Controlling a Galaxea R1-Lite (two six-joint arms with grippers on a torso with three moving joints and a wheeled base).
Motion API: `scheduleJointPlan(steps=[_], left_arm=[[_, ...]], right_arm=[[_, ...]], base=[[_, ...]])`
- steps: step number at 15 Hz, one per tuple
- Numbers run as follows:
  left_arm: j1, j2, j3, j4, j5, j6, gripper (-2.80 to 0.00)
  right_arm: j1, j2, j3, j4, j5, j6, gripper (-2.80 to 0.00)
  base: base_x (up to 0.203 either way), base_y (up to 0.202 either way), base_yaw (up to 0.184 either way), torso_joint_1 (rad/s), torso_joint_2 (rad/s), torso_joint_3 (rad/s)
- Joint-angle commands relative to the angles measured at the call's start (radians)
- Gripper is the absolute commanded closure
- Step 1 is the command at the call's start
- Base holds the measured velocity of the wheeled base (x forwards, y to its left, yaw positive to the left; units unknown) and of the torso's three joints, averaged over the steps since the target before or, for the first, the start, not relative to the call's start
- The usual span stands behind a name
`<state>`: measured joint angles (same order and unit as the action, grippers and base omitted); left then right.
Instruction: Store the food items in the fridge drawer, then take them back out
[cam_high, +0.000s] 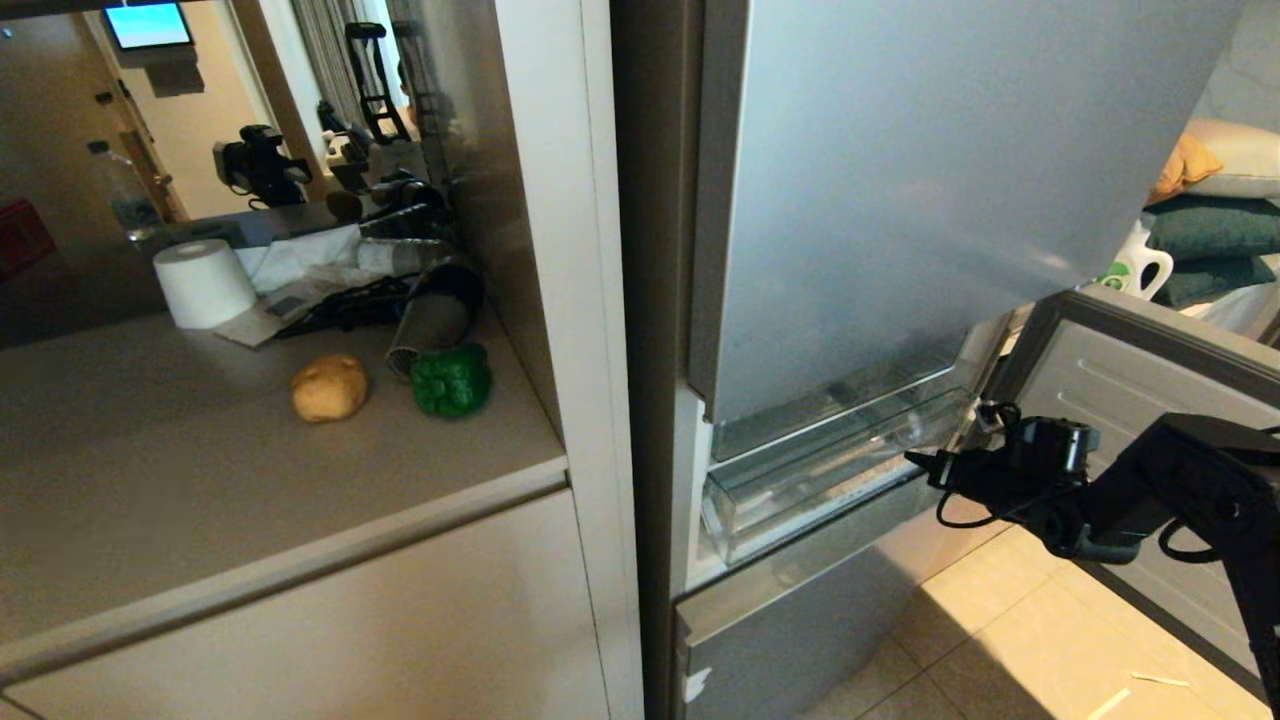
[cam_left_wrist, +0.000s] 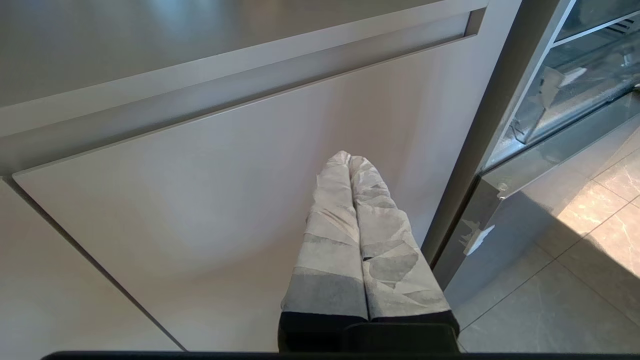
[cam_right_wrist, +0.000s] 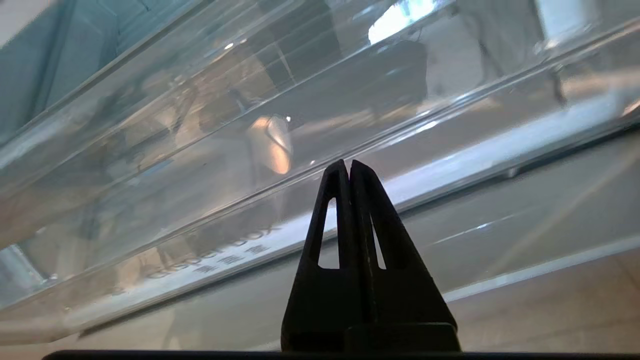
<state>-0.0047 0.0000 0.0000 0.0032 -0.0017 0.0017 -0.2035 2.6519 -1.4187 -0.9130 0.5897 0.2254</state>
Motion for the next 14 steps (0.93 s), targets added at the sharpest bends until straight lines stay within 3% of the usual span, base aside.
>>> scheduleJointPlan(steps=[1, 9, 12, 14], left_arm=[[0.0, 0.002, 0.0, 0.0, 0.0, 0.0, 0.0], [0.0, 0.002, 0.0, 0.0, 0.0, 0.0, 0.0], [0.0, 0.002, 0.0, 0.0, 0.0, 0.0, 0.0], [0.0, 0.002, 0.0, 0.0, 0.0, 0.0, 0.0]], right_arm=[[0.006, 0.025, -0.046, -0.005, 0.003, 0.003, 0.0], [0.052, 0.078, -0.186, 0.011, -0.004, 0.02, 0.0], [0.044, 0.064, -0.142, 0.016, -0.007, 0.023, 0.0], [0.02, -0.013, -0.016, 0.016, -0.01, 0.019, 0.0]], base=[[0.0, 0.0, 0.0, 0.0, 0.0, 0.0], [0.0, 0.0, 0.0, 0.0, 0.0, 0.0], [0.0, 0.0, 0.0, 0.0, 0.0, 0.0], [0.0, 0.0, 0.0, 0.0, 0.0, 0.0]])
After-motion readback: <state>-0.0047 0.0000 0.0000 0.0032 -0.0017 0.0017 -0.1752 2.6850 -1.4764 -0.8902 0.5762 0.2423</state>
